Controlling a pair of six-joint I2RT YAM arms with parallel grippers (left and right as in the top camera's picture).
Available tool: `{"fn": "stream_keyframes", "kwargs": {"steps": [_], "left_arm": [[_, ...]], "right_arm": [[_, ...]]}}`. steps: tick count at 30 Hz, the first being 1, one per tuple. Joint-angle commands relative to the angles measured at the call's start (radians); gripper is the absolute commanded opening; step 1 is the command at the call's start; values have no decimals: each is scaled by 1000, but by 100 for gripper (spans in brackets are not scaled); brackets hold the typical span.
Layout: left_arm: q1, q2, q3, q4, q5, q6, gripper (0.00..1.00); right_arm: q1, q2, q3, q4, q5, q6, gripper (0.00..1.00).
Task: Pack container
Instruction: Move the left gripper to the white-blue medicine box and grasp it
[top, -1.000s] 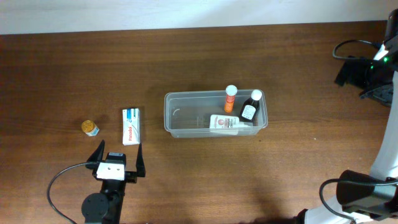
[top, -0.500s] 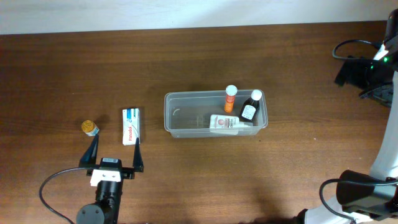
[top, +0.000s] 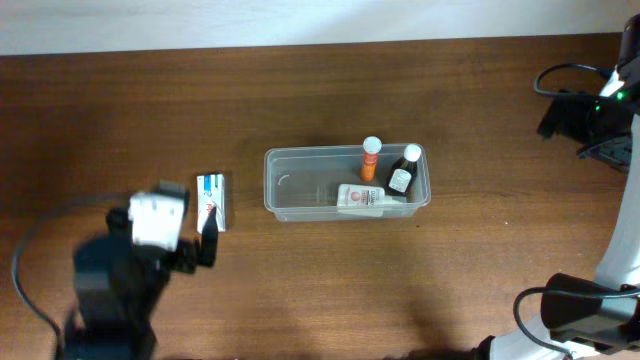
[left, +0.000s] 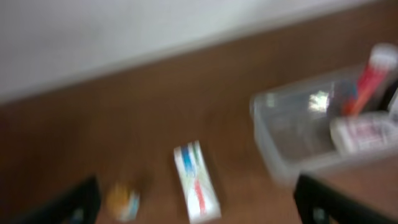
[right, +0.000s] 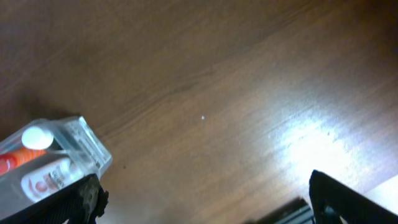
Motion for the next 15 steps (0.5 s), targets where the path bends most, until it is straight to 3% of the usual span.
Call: {"fn": "stream_keyframes", "kwargs": {"steps": [1, 4, 9, 15], "left_arm": [[5, 237, 228, -141, 8, 34, 99], [5, 427, 372, -217, 64, -14, 99], [5, 596, 423, -227, 17, -176, 99], [5, 854, 423, -251, 3, -195, 99]], "right_arm": [[-1, -2, -2, 3, 2, 8, 98], [-1, -2, -2, 3, 2, 8, 99], [-1, -2, -2, 3, 2, 8, 98], [-1, -2, -2, 3, 2, 8, 98]]}}
